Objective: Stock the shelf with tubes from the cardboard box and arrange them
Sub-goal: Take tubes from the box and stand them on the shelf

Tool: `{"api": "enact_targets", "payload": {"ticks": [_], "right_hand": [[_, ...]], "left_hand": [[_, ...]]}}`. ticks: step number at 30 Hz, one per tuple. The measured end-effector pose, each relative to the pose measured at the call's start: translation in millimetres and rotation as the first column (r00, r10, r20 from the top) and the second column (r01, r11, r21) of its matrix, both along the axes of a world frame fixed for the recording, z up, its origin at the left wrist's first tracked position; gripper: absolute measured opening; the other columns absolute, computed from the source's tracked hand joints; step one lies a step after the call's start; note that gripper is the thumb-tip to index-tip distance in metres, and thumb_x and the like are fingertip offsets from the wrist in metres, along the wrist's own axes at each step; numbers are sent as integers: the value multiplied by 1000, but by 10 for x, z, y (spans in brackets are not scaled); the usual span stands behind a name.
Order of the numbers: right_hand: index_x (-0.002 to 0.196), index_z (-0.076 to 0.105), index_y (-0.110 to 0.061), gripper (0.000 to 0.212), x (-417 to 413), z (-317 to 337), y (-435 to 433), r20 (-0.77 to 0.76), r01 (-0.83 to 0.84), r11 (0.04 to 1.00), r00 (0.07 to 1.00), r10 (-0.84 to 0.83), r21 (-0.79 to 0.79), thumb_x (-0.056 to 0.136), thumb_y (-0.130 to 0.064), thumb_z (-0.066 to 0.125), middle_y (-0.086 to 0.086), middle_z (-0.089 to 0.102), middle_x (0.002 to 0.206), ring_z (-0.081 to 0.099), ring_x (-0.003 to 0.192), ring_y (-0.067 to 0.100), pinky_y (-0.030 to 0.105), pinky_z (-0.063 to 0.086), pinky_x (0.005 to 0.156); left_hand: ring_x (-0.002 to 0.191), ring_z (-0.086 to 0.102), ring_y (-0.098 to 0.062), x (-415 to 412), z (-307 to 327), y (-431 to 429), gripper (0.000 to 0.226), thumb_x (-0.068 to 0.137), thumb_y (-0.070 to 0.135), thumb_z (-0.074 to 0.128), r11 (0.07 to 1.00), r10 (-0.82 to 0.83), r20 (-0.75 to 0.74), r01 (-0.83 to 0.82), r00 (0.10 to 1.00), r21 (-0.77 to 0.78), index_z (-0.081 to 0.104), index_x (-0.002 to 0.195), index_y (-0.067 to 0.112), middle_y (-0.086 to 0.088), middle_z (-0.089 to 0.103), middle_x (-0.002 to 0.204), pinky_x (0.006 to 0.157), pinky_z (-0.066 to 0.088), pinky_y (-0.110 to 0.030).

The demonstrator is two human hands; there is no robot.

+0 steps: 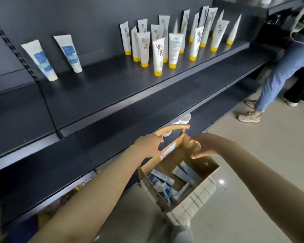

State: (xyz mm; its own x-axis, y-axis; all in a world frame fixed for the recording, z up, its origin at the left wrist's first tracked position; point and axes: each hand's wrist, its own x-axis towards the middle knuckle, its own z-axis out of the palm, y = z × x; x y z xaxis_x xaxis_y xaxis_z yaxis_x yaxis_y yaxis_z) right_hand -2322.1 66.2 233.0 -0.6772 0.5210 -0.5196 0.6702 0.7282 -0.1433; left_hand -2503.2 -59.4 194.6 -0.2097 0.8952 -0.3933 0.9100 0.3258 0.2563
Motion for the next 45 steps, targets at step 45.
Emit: {"api": "enact_targets", "payload": {"ticks": [45], "right_hand": [[150, 23, -24, 72, 81, -4329, 1414, 277, 652, 572, 744, -608, -497, 90, -45, 56, 6, 28, 154, 28, 140, 28, 40, 28, 109]], "left_hand": [[72, 52, -8, -139, -3550, 677, 16, 84, 36, 68, 822, 474, 559, -113, 680, -559, 62, 75, 25, 9, 55, 73, 66, 44, -25]]}}
